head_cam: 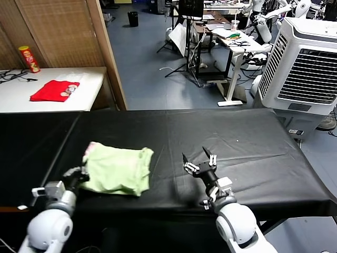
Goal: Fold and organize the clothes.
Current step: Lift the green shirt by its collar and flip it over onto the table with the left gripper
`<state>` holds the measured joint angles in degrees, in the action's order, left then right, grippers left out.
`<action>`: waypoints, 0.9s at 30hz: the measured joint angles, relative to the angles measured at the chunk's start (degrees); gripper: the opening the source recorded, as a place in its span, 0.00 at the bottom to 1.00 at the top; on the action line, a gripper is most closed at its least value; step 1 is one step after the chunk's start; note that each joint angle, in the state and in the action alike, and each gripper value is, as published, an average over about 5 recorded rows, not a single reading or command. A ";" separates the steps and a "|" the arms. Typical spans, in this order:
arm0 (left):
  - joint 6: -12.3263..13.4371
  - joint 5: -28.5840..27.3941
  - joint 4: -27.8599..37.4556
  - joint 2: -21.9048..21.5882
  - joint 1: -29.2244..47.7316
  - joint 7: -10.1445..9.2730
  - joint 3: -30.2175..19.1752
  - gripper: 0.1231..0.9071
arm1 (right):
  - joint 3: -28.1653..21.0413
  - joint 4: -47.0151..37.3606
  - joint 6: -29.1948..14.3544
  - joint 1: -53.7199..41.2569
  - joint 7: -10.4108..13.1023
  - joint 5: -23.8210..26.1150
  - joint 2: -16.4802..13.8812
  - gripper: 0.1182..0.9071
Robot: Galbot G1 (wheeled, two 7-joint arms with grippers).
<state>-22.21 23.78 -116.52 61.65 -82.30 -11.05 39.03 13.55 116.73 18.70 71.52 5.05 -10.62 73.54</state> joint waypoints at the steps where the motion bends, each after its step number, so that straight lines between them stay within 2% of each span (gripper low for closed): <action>1: 0.31 -2.14 -0.19 -1.63 -0.30 0.43 0.77 0.03 | 0.08 0.05 0.07 0.10 0.01 0.08 0.25 0.86; 4: 0.87 -8.12 -1.04 -6.63 -1.32 1.13 3.51 0.03 | 0.05 0.12 0.15 0.44 0.01 0.56 1.09 0.86; 7: 0.41 -14.09 -2.53 -10.46 -2.00 1.03 5.53 0.03 | -0.14 0.13 0.21 0.79 -0.06 1.01 1.79 0.86; 10: -0.18 -20.02 -4.37 -12.02 -2.09 0.94 5.79 0.03 | -0.05 0.29 0.49 1.24 -0.12 1.04 2.24 0.86; 13: -0.94 -22.60 -5.86 -11.70 -1.86 0.70 4.22 0.03 | 0.35 0.63 0.72 1.90 -0.19 1.00 2.43 0.86; 18: -2.69 -19.67 -6.75 -8.46 -0.64 -1.02 -1.74 0.03 | 1.47 1.27 0.77 3.46 -0.36 0.74 2.31 0.86; 24: -7.80 -10.15 -6.81 -2.64 2.28 -5.46 -10.94 0.03 | 3.38 2.27 1.91 5.62 -0.52 -2.89 1.40 0.86; 27: -9.15 -7.17 -6.42 0.55 3.26 -7.02 -14.97 0.03 | 3.96 2.38 2.31 6.23 -0.70 -3.80 0.81 0.86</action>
<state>-31.36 16.61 -122.94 62.20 -79.04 -18.08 24.06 17.51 119.11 21.00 77.76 4.34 -14.42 74.35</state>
